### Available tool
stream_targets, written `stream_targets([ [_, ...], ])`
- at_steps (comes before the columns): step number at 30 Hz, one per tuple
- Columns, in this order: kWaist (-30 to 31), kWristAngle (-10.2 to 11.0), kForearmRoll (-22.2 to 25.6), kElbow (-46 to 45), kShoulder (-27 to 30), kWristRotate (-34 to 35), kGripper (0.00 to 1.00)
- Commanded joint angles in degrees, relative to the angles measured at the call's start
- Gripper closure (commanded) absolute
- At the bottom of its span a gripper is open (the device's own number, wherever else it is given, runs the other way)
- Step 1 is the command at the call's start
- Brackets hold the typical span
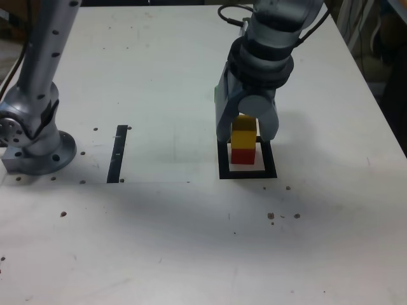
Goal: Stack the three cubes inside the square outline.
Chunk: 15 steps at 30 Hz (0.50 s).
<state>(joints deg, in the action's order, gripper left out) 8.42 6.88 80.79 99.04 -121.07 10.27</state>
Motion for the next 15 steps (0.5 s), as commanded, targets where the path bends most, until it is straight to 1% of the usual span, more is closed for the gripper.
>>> stream_targets([
  [1,0.10,0.34,0.68,-0.02,0.54,-0.16,0.10],
  [3,0.10,0.76,0.96,-0.20,0.76,-0.16,0.03],
  [5,0.10,1.17,1.18,-0.24,0.95,-0.21,0.01],
  [11,-0.14,1.92,1.99,0.24,2.84,-1.22,0.01],
  [13,-1.08,2.27,2.83,-0.03,4.43,-2.96,0.01],
  [15,-3.06,2.80,3.51,-1.03,6.66,-6.13,0.01],
])
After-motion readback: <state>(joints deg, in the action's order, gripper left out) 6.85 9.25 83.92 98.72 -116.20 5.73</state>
